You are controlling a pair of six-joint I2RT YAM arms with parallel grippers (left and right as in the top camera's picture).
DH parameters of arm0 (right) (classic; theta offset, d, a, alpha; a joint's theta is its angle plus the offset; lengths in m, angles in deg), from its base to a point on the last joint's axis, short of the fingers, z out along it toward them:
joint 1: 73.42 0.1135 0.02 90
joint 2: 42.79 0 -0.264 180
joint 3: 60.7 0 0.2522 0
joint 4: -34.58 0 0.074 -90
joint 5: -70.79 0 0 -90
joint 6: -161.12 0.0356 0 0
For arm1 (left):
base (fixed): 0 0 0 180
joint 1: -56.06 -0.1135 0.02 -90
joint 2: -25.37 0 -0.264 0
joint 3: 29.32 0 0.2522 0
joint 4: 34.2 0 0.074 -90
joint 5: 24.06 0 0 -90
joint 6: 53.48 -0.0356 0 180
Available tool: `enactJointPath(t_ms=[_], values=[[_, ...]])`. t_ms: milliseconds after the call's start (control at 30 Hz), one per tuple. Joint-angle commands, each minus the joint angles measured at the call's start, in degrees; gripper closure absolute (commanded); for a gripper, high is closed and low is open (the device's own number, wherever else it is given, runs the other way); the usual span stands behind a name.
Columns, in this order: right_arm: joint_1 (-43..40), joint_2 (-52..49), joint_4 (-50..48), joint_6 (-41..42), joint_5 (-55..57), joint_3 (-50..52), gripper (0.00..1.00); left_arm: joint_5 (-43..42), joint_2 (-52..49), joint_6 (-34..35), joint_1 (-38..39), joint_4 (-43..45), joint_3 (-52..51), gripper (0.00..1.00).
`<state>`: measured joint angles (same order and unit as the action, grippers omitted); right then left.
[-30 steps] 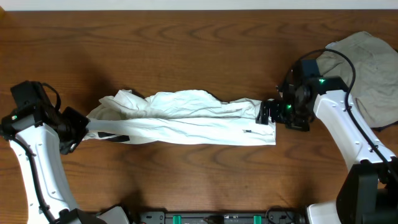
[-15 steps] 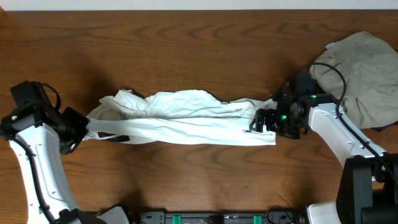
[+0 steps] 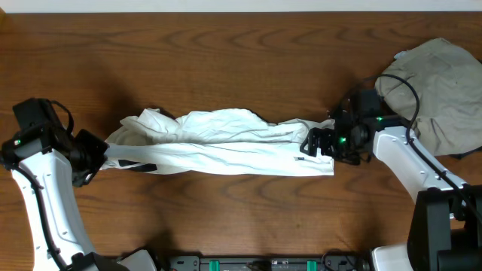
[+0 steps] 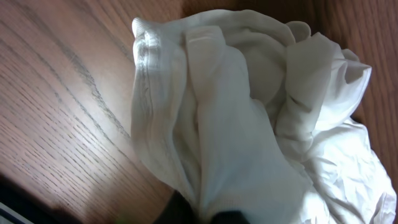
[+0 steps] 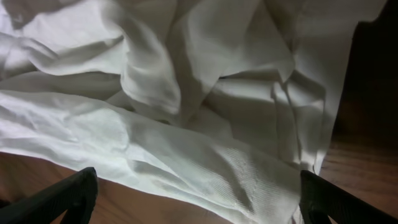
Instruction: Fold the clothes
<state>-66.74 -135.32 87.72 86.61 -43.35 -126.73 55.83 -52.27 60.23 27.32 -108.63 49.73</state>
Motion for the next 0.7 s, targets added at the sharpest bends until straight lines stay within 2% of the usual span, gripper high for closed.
enactJointPath(t_ms=[0, 667], values=[[0.3, 0.0, -0.2, 2.8, -1.3, 0.7, 0.01, 0.3, 0.1, -0.8, -0.3, -0.2, 1.1, 0.94], [0.3, 0.0, -4.9, 8.6, -6.1, 0.7, 0.01, 0.3, 0.1, -0.8, -0.3, -0.2, 1.0, 0.94]])
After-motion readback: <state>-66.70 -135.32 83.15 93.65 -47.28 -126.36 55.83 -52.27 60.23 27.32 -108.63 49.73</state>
